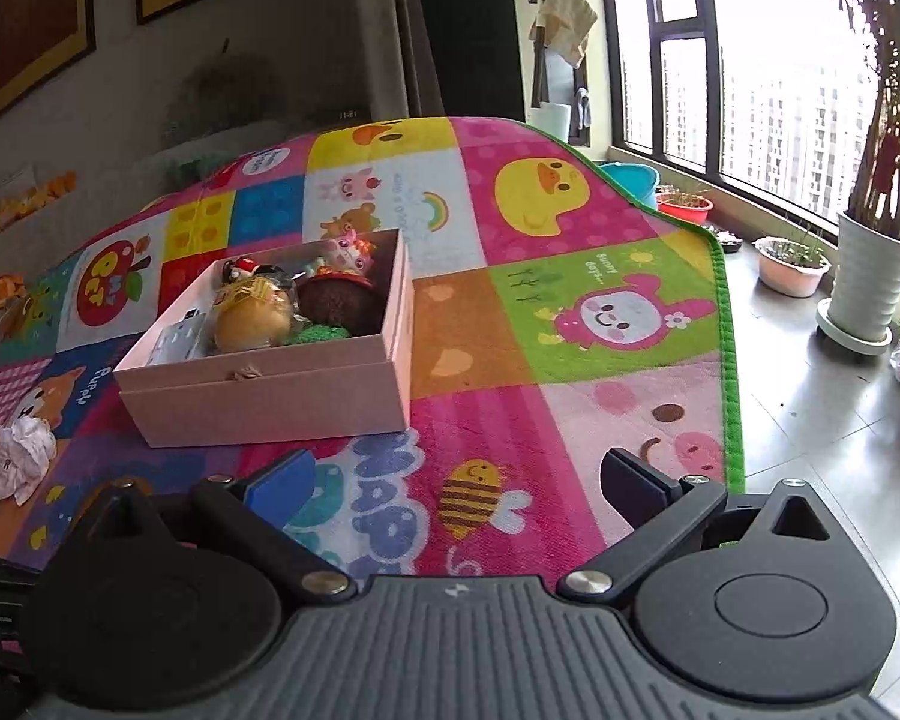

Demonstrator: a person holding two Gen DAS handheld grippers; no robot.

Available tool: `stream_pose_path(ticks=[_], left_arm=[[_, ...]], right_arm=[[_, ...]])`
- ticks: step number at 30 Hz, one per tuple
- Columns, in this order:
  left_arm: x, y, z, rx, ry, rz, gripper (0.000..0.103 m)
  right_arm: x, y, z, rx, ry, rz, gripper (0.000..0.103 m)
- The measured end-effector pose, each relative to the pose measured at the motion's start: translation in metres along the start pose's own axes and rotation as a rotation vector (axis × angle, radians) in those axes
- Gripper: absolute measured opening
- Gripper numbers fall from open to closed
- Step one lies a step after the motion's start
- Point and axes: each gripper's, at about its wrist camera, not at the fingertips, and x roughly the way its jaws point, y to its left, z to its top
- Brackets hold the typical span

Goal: Organize objects
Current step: 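Grasp the teal pacifier toy with the left gripper, then carry the pacifier toy with the left gripper while the right gripper grasps the white lace cloth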

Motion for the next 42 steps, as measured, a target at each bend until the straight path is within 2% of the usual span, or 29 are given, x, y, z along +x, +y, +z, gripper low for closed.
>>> stream_pose_path(ticks=[2,3,8,10,13,17,20,22,23,24,25,26,27,29,32,37,42], left_arm=[[-0.019,0.021,-0.005,-0.055,-0.034,0.013,0.019],[-0.030,0.033,-0.008,-0.091,-0.057,0.020,0.014],[-0.086,0.102,-0.032,-0.248,-0.150,0.180,0.014],[-0.104,0.127,-0.045,-0.314,-0.168,0.175,0.014],[-0.120,0.140,-0.058,-0.291,-0.163,0.226,0.014],[-0.119,0.136,-0.072,-0.218,-0.134,0.227,0.016],[-0.114,0.132,-0.076,-0.202,-0.131,0.235,0.015],[-0.113,0.133,-0.076,-0.212,-0.137,0.242,0.016],[-0.112,0.134,-0.076,-0.222,-0.131,0.241,0.016],[-0.112,0.135,-0.077,-0.228,-0.135,0.243,0.015],[-0.112,0.135,-0.078,-0.230,-0.137,0.241,0.015],[-0.112,0.135,-0.078,-0.228,-0.138,0.241,0.015],[-0.112,0.135,-0.078,-0.228,-0.139,0.241,0.015],[-0.111,0.135,-0.078,-0.233,-0.141,0.240,0.015],[-0.107,0.135,-0.073,-0.238,-0.143,0.222,0.015],[-0.087,0.120,-0.058,-0.208,-0.137,0.162,0.015],[-0.061,0.099,-0.038,-0.178,-0.126,0.111,0.016]], right_arm=[[0.002,0.013,0.001,-0.029,0.008,0.021,0.102],[0.002,0.021,0.001,-0.049,0.011,0.033,0.103],[0.008,0.069,0.001,-0.164,0.020,0.114,0.103],[0.012,0.092,0.001,-0.216,0.027,0.153,0.103],[0.018,0.130,0.002,-0.278,0.039,0.227,0.103],[0.027,0.191,0.003,-0.414,0.045,0.352,0.103],[0.049,0.237,0.008,-0.456,0.112,0.458,0.103],[0.068,0.262,0.011,-0.444,0.166,0.493,0.096],[0.077,0.273,0.012,-0.436,0.198,0.507,0.084],[0.087,0.282,0.013,-0.432,0.237,0.519,0.068],[0.095,0.290,0.012,-0.434,0.270,0.525,0.059],[0.101,0.296,0.011,-0.440,0.294,0.526,0.040],[0.104,0.299,0.010,-0.445,0.309,0.524,0.028],[0.102,0.294,0.010,-0.435,0.301,0.507,0.016],[0.088,0.266,0.015,-0.391,0.275,0.487,0.012],[0.059,0.193,0.020,-0.318,0.236,0.421,0.010],[0.027,0.126,0.009,-0.335,0.237,0.322,0.010]])
